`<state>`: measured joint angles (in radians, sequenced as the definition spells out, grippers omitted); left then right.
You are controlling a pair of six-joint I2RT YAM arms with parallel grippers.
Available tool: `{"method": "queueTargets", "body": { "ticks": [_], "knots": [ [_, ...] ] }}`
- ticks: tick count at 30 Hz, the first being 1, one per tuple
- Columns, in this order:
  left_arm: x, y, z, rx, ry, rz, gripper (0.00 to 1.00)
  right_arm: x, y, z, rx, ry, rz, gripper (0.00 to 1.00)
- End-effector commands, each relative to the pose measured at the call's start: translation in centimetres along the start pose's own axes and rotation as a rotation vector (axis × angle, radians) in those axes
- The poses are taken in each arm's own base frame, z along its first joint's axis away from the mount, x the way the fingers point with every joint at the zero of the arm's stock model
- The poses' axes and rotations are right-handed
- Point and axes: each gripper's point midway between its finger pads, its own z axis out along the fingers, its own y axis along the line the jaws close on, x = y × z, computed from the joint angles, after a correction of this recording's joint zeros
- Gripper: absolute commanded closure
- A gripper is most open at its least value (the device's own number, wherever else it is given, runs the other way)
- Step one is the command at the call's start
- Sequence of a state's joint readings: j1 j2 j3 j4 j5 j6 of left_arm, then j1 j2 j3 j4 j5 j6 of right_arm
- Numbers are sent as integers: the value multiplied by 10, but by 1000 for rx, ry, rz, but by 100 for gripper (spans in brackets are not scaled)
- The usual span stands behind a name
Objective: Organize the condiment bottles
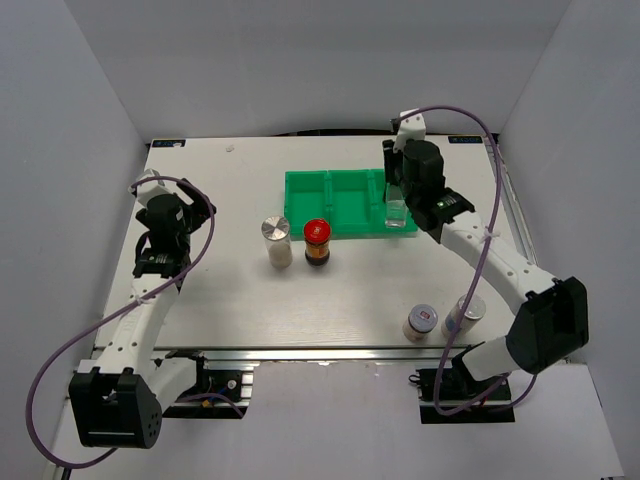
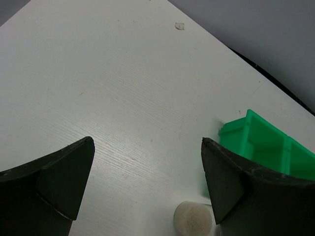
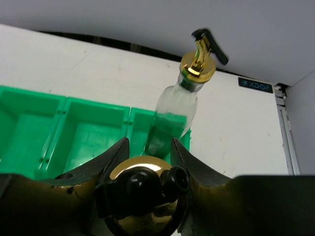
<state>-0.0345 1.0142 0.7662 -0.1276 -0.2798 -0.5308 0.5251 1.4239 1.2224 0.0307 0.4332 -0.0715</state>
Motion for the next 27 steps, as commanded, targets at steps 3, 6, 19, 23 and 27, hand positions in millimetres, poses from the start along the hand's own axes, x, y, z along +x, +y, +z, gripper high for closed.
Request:
{"method": "queueTargets", "body": {
  "ticks": [3, 6, 19, 23, 27],
  "knots": [
    [-3, 4, 2, -24, -7, 17, 2, -104, -41, 2, 162, -296, 89, 100],
    [-3, 5, 3, -34, -9, 19, 2, -103, -49, 14, 191, -305, 92, 100],
    [-4, 10, 4, -57, -14, 30, 2, -76, -61, 50, 230, -364, 137, 100],
    [-3, 11, 5, -65, -13, 33, 2, -57, -61, 57, 236, -346, 160, 100],
    [-1, 12, 7, -70, -4, 37, 2, -39, -57, 60, 223, -318, 191, 100]
  ]
}}
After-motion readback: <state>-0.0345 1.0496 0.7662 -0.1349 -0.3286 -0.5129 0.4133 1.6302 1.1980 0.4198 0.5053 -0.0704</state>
